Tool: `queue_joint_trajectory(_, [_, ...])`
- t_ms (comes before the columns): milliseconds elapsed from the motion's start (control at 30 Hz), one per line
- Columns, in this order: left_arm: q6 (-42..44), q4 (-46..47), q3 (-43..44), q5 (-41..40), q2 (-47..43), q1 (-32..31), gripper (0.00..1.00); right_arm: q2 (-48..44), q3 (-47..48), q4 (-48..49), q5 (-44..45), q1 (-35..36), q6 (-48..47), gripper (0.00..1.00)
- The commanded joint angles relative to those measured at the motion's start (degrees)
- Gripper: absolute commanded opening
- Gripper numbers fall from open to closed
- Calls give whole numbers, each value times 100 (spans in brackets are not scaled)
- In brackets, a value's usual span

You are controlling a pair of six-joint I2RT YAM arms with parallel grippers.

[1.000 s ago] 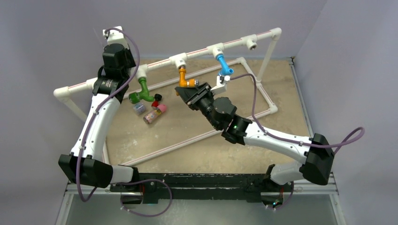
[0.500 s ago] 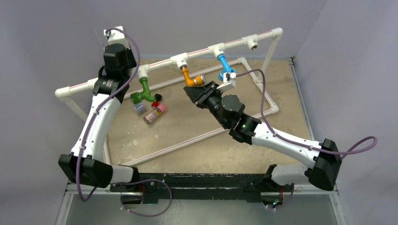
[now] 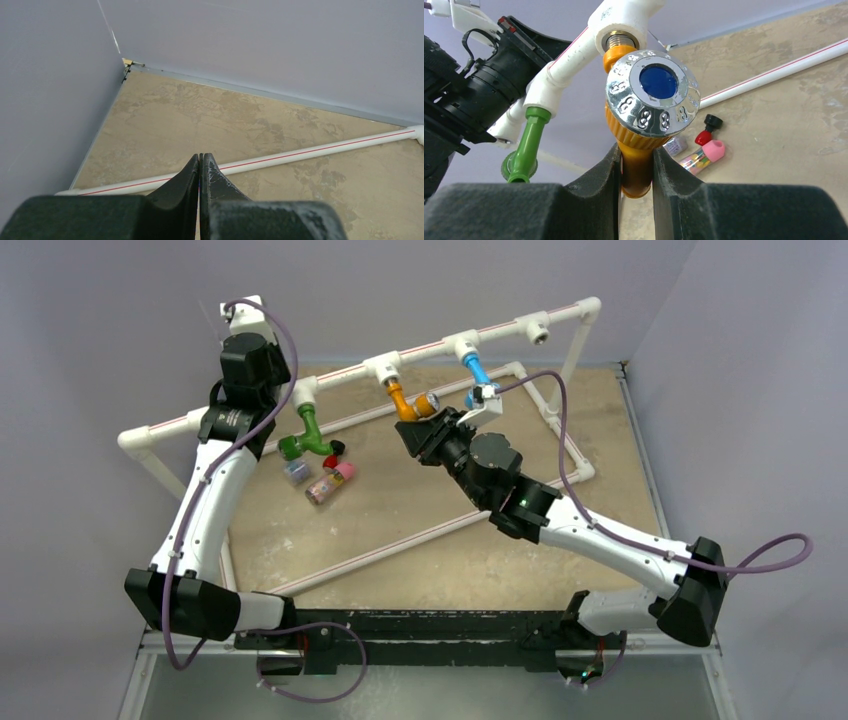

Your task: Install the water faucets

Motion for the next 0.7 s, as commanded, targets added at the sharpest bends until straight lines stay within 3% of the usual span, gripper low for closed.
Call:
queue_joint_trajectory(0, [38,-1074,19,807,-198,-274,0,77,675,989,1102,-328,-366,0])
queue_joint_trajectory(667, [60,-1030,-73,798,-275,-283,0,232,1235,1111,1632,278,-907,0])
